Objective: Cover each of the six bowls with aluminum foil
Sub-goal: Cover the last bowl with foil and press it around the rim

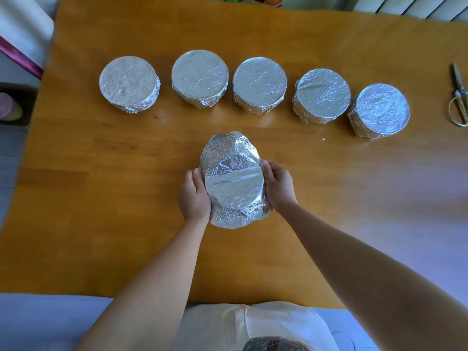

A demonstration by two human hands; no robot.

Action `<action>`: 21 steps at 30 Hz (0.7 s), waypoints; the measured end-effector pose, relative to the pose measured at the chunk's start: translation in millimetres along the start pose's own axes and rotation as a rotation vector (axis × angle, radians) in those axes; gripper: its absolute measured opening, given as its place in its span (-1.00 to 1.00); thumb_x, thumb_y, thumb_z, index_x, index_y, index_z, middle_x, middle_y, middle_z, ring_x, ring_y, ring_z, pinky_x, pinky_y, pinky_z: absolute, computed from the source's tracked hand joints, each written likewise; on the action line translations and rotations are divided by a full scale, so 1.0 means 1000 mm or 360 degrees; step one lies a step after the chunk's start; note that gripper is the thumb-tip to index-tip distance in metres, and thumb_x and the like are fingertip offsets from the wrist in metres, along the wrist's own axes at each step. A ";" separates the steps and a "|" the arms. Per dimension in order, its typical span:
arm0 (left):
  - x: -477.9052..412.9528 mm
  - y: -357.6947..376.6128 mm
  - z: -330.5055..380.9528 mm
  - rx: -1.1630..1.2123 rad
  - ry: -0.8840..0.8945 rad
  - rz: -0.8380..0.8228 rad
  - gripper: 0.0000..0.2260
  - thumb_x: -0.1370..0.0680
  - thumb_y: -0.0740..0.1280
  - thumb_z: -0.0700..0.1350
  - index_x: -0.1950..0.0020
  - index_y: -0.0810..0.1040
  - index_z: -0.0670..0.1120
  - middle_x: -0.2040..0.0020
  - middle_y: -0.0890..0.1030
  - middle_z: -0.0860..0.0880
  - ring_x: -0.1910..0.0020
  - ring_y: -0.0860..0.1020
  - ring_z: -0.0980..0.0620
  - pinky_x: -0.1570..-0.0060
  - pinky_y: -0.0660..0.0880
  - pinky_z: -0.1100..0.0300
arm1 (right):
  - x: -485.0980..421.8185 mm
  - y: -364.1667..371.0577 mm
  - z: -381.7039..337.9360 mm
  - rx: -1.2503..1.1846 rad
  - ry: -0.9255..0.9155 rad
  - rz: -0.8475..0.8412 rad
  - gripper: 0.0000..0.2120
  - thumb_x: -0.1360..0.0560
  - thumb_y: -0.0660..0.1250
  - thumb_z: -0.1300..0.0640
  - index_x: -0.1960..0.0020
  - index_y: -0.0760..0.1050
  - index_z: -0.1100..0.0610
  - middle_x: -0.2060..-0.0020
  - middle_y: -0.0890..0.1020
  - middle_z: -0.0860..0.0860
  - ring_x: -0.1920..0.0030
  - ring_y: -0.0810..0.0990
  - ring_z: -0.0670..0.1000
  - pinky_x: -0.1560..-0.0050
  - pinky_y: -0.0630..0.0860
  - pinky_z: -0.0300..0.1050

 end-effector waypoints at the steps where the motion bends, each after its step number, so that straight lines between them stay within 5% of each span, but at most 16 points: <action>1: -0.001 0.002 -0.002 0.0058 -0.0016 -0.0017 -0.71 -0.72 0.10 -0.09 0.18 0.39 -0.10 0.36 0.43 0.11 0.40 0.38 0.15 0.33 0.22 0.10 | 0.000 0.003 0.003 -0.0081 0.0037 -0.0042 -0.51 -0.64 0.18 -0.08 0.17 0.42 0.36 0.44 0.49 0.11 0.43 0.44 0.03 0.42 0.36 -0.14; 8: -0.003 0.010 -0.011 0.0282 -0.0065 -0.0110 -0.67 -0.71 0.10 -0.08 0.18 0.42 -0.20 0.34 0.46 0.04 0.37 0.36 0.11 0.32 0.28 0.09 | 0.001 0.015 0.017 -0.0486 0.0222 -0.0126 -0.40 -0.57 0.24 -0.19 0.01 0.47 0.42 0.28 0.54 0.28 0.27 0.52 0.11 0.21 0.46 0.01; 11: -0.003 0.009 -0.013 0.0173 -0.0122 -0.0121 -0.65 -0.68 0.08 0.04 0.23 0.41 -0.08 0.35 0.46 0.05 0.35 0.38 0.02 0.30 0.29 0.05 | 0.002 0.013 0.015 -0.0491 0.0248 -0.0120 -0.30 -0.48 0.27 -0.31 -0.02 0.48 0.40 0.16 0.56 0.45 0.25 0.53 0.14 0.19 0.47 0.02; 16: -0.005 -0.002 -0.018 0.0038 -0.0209 -0.0038 -0.66 -0.72 0.08 -0.03 0.15 0.47 -0.12 0.30 0.50 0.05 0.25 0.48 -0.08 0.22 0.34 0.05 | 0.005 0.008 0.013 -0.0418 0.0319 -0.0158 -0.44 -0.58 0.24 -0.20 0.07 0.44 0.37 0.55 0.42 0.08 0.62 0.38 0.06 0.58 0.33 -0.23; 21: -0.007 -0.020 -0.021 -0.0042 -0.0280 0.0014 -0.68 -0.72 0.06 -0.03 -0.12 0.51 -0.21 0.05 0.60 -0.11 0.07 0.55 -0.16 0.06 0.47 -0.02 | 0.011 0.004 0.006 -0.0485 0.0330 -0.0211 -0.54 -0.61 0.17 -0.17 0.16 0.44 0.23 0.62 0.36 -0.07 0.64 0.31 -0.08 0.56 0.27 -0.25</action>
Point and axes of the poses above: each hand's wrist, its own x-axis away from the middle knuckle, its own y-axis out of the palm, z = x × y, the point moved 9 cm from there along -x, towards the middle knuckle
